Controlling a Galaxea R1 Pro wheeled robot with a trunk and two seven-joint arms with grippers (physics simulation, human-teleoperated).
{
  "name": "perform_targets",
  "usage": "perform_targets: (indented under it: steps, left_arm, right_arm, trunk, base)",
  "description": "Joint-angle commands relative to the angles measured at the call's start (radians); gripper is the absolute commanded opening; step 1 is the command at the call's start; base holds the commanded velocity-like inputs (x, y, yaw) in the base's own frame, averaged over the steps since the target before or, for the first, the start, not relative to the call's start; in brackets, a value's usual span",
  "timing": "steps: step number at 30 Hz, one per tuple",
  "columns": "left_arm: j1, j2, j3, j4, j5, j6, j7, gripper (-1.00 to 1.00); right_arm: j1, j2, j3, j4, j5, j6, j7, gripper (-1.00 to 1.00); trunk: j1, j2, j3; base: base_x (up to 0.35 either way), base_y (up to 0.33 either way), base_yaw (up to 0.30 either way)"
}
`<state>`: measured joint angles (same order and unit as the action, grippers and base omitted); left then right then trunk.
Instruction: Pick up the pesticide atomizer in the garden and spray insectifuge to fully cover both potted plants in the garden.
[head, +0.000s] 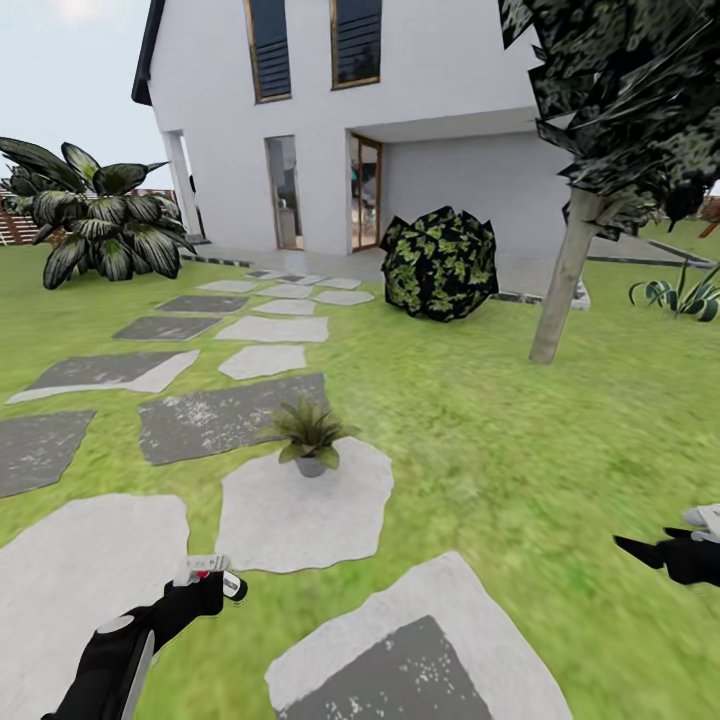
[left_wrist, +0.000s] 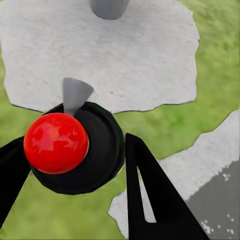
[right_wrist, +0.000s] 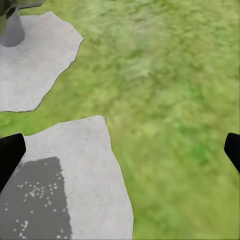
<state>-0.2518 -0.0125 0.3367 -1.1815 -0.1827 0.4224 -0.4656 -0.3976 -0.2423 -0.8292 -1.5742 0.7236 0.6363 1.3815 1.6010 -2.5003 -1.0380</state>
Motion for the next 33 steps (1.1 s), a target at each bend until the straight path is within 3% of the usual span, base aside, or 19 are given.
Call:
perform_targets:
  steps: [1, 22, 33]
  left_arm:
    - [-0.001, -0.001, 0.004, -0.001, -0.009, 0.003, -0.01, -1.0]
    - [-0.001, -0.001, 0.004, -0.001, -0.009, 0.003, -0.01, -1.0]
    - [-0.001, -0.001, 0.004, -0.001, -0.009, 0.004, -0.01, -1.0]
  right_arm:
    - [-0.001, 0.0, -0.001, -0.001, 0.007, 0.01, 0.008, 1.0]
    - [-0.001, 0.0, -0.002, -0.002, 0.006, 0.01, 0.009, 1.0]
    - [-0.001, 0.0, -0.002, -0.003, 0.006, 0.01, 0.009, 1.0]
  trunk:
    - [0.0, 0.0, -0.001]
    - [0.0, 0.0, 0.0]
    - [0.0, 0.0, 0.011]
  base:
    - [0.311, 0.146, 0.0]
    - [0.317, 0.134, 0.026]
    - [0.311, 0.029, 0.0]
